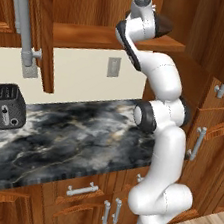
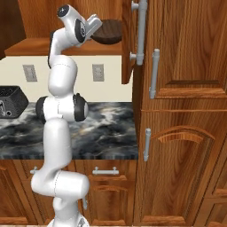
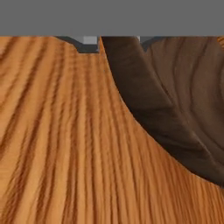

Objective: Move the bowls from the cabinet to the plates on the dining table.

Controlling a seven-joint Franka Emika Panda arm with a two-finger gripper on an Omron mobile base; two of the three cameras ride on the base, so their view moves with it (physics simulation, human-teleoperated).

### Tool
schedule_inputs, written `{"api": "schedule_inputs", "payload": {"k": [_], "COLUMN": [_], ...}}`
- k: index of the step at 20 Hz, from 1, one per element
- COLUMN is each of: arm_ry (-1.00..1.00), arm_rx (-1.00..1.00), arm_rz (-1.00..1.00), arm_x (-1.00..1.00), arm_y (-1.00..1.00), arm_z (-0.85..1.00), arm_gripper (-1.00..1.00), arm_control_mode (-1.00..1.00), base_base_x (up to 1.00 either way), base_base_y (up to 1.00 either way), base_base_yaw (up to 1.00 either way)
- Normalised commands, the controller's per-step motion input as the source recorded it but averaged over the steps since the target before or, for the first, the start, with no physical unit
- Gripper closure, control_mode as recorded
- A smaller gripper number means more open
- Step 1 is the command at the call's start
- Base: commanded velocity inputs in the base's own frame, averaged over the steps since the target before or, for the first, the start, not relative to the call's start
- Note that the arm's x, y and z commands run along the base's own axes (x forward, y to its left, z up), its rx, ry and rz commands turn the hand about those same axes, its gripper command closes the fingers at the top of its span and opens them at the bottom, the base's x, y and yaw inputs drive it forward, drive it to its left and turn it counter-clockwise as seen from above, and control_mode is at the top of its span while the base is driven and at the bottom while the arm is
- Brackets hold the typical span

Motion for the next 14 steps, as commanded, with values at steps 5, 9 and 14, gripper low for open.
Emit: {"api": "schedule_inputs", "payload": {"k": [5, 9, 14], "arm_ry": [0.00, 0.00, 0.00], "arm_rx": [0.00, -0.01, -0.05], "arm_rz": [0.02, 0.05, 0.08], "arm_x": [-0.19, -0.51, -0.67], "arm_y": [0.00, 0.07, 0.21], "arm_z": [0.00, 0.00, 0.00], "arm_gripper": [1.00, 1.00, 1.00], "arm_control_mode": [-1.00, -1.00, -1.00], "base_base_x": [0.00, 0.00, 0.00], "base_base_y": [0.00, 0.00, 0.00], "base_base_yaw": [0.00, 0.00, 0.00]}}
